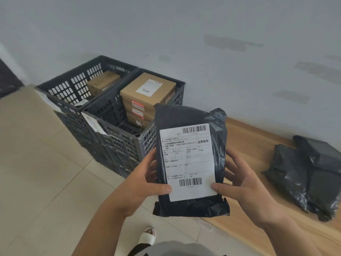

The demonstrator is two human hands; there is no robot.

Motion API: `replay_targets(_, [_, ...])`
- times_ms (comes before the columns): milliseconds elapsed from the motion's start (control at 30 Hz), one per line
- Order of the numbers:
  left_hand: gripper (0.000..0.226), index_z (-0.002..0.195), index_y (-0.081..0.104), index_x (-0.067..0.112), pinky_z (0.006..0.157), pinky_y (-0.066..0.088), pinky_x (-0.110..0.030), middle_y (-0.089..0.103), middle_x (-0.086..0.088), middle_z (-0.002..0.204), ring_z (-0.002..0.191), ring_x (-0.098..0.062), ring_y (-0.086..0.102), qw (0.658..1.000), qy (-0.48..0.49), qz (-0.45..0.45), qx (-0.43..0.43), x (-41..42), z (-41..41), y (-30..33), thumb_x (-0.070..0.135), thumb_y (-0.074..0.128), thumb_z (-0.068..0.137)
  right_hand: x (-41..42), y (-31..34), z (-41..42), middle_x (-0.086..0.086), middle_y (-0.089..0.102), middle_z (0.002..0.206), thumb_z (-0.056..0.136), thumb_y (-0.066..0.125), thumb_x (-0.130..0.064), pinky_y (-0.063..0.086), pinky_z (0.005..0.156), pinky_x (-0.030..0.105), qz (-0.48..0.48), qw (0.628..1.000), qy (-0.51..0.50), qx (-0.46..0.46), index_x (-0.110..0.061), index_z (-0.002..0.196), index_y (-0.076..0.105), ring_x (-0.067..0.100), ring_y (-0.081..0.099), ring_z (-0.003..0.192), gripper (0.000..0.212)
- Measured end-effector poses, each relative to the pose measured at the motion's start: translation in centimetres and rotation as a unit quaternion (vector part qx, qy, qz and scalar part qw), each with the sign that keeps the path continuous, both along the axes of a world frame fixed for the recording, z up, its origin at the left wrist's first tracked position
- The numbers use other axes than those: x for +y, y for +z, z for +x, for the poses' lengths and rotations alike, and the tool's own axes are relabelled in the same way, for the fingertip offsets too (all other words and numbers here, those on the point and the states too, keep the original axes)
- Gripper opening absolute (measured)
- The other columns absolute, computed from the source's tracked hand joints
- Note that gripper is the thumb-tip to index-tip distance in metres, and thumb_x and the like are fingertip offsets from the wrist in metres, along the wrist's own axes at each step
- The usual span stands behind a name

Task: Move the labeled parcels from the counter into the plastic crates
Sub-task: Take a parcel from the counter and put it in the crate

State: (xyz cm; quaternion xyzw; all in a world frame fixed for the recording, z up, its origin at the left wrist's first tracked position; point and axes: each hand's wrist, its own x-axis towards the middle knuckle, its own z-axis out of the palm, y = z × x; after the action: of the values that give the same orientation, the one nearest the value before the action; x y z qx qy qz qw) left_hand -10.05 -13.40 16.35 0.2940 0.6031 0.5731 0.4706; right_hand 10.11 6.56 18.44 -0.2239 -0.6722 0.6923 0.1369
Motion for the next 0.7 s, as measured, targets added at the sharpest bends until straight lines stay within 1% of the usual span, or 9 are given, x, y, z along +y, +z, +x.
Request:
replay_targets(100, [0.089, 0.139, 0.042, 0.063, 0.097, 0.059, -0.035, 0.066, 0.016, 0.136, 0.127, -0.008, 0.063, 0.997, 0.070, -0.037, 0.009, -2.1, 2.9, -0.6, 0.012, 0.087, 0.082, 0.0, -1.7, 0.5, -0.001, 0.070, 0.132, 0.074, 0.086, 0.000, 0.061, 0.092, 0.045, -0.023, 0.999, 0.049, -0.002, -0.048, 0.143, 0.053, 0.025, 0.069, 0.115, 0.090])
replay_targets(167, [0.090, 0.137, 0.042, 0.066, 0.108, 0.053, -0.046, 0.066, 0.020, 0.136, 0.126, -0.007, 0.063, 0.991, 0.119, -0.067, 0.002, -3.7, 4.9, -1.0, 0.017, 0.088, 0.077, -0.5, -3.0, 0.5, -0.001, 0.071, 0.131, 0.070, 0.091, -0.002, 0.062, 0.087, 0.038, -0.048, 0.995, 0.088, -0.003, -0.050, 0.139, 0.057, 0.025, 0.070, 0.114, 0.090])
replay_targets(200, [0.090, 0.137, 0.042, 0.067, 0.111, 0.050, -0.049, 0.065, 0.021, 0.136, 0.126, -0.006, 0.062, 0.987, 0.142, -0.078, -0.004, -4.6, 5.9, -1.0, 0.018, 0.088, 0.076, -0.8, -3.5, 0.4, -0.002, 0.071, 0.131, 0.069, 0.091, -0.003, 0.062, 0.085, 0.036, -0.056, 0.993, 0.107, -0.004, -0.052, 0.136, 0.059, 0.024, 0.070, 0.114, 0.089])
replay_targets(267, [0.091, 0.138, 0.041, 0.065, 0.111, 0.051, -0.050, 0.066, 0.020, 0.135, 0.126, -0.007, 0.063, 0.979, 0.183, -0.090, -0.015, -6.3, 7.6, -1.2, 0.018, 0.088, 0.075, -1.5, -4.5, 0.1, -0.003, 0.072, 0.130, 0.067, 0.085, -0.006, 0.062, 0.083, 0.033, -0.074, 0.988, 0.136, -0.010, -0.054, 0.132, 0.061, 0.022, 0.071, 0.114, 0.084])
replay_targets(333, [0.091, 0.142, 0.040, 0.058, 0.107, 0.053, -0.048, 0.068, 0.013, 0.134, 0.126, -0.012, 0.064, 0.971, 0.218, -0.093, -0.028, -7.9, 9.0, -1.4, 0.016, 0.087, 0.075, -2.2, -5.4, -0.2, -0.003, 0.071, 0.132, 0.068, 0.083, -0.005, 0.062, 0.084, 0.032, -0.084, 0.983, 0.165, -0.020, -0.051, 0.135, 0.060, 0.023, 0.070, 0.116, 0.084])
replay_targets(433, [0.091, 0.144, 0.041, 0.052, 0.100, 0.054, -0.040, 0.071, 0.004, 0.132, 0.124, -0.018, 0.066, 0.957, 0.270, -0.092, -0.046, -9.9, 10.4, -1.6, 0.013, 0.085, 0.075, -3.5, -6.1, -1.2, -0.005, 0.070, 0.134, 0.069, 0.085, -0.011, 0.060, 0.087, 0.041, -0.084, 0.974, 0.208, -0.034, -0.049, 0.138, 0.058, 0.022, 0.069, 0.120, 0.084])
replay_targets(500, [0.093, 0.145, 0.041, 0.049, 0.103, 0.053, -0.044, 0.071, 0.001, 0.132, 0.125, -0.021, 0.066, 0.949, 0.297, -0.094, -0.053, -11.1, 11.0, -1.9, 0.016, 0.086, 0.071, -4.6, -6.5, -2.0, -0.005, 0.070, 0.134, 0.067, 0.086, -0.018, 0.054, 0.093, 0.042, -0.083, 0.969, 0.229, -0.042, -0.049, 0.138, 0.058, 0.022, 0.069, 0.119, 0.082])
replay_targets(600, [0.090, 0.142, 0.044, 0.052, 0.106, 0.052, -0.048, 0.070, 0.000, 0.133, 0.126, -0.024, 0.065, 0.940, 0.322, -0.097, -0.062, -13.1, 11.2, -2.4, 0.013, 0.084, 0.073, -6.2, -6.8, -3.3, -0.007, 0.070, 0.133, 0.063, 0.088, -0.026, 0.054, 0.094, 0.043, -0.097, 0.960, 0.254, -0.062, -0.053, 0.133, 0.060, 0.020, 0.069, 0.118, 0.080])
replay_targets(700, [0.087, 0.136, 0.049, 0.058, 0.105, 0.052, -0.048, 0.070, 0.000, 0.134, 0.126, -0.025, 0.065, 0.934, 0.338, -0.100, -0.067, -14.7, 10.3, -3.0, 0.018, 0.087, 0.069, -7.5, -7.2, -5.0, -0.009, 0.070, 0.133, 0.063, 0.088, -0.025, 0.059, 0.090, 0.038, -0.108, 0.952, 0.276, -0.073, -0.055, 0.129, 0.062, 0.018, 0.070, 0.117, 0.077])
